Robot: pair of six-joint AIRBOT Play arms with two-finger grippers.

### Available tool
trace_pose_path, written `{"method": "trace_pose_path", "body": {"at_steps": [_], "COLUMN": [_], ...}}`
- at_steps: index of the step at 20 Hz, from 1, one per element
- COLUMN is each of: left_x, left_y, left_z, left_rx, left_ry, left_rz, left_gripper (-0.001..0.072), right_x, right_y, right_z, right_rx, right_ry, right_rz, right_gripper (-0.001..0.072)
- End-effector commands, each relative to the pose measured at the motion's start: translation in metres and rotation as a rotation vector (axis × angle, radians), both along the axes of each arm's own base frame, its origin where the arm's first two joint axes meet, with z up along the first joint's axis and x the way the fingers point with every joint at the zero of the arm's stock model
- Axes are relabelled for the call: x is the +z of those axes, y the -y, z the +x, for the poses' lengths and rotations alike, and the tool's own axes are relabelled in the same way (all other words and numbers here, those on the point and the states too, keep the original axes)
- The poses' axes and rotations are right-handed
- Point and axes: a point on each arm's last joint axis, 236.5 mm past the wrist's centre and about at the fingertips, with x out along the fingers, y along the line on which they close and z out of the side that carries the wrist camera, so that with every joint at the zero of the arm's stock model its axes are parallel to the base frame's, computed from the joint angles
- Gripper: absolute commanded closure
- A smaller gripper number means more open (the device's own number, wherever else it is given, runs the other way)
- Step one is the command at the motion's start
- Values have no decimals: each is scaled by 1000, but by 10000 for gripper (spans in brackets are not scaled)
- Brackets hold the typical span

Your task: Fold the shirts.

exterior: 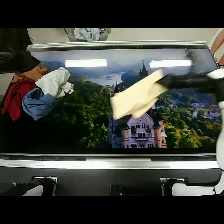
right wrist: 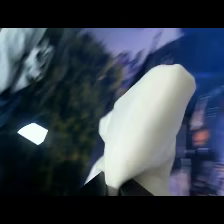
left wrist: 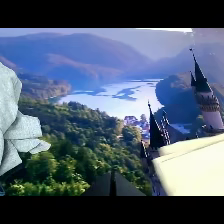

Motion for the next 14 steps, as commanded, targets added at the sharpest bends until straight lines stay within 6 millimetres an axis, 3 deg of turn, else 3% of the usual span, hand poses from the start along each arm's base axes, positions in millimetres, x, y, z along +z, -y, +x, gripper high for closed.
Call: {"method": "trace_pose_path", "body": {"at_steps": [1, 5, 8, 10, 12, 14], "left_x": [-2, -3, -3, -3, -3, -3], "left_y": [0, 0, 0, 1, 5, 11], "left_z": [1, 1, 1, 1, 0, -1], "left_rx": [2, 2, 2, -1, -10, -23], "left_ry": [-6, -7, -7, -7, -7, -7], "left_rz": [-3, -3, -3, -3, -3, -3], "left_gripper": [676, 676, 676, 676, 676, 676], "right_x": [34, 18, -16, -52, -88, -113], "right_y": [138, 278, 344, 356, 345, 334], "right_z": [-32, -111, -197, -255, -299, -324], "right_rx": [-202, -489, -644, -702, -693, -691], "right_ry": [-40, -160, -366, -589, -786, -886], "right_rz": [-147, -177, -243, -255, -248, -264], "right_gripper": [673, 673, 672, 673, 670, 671]}}
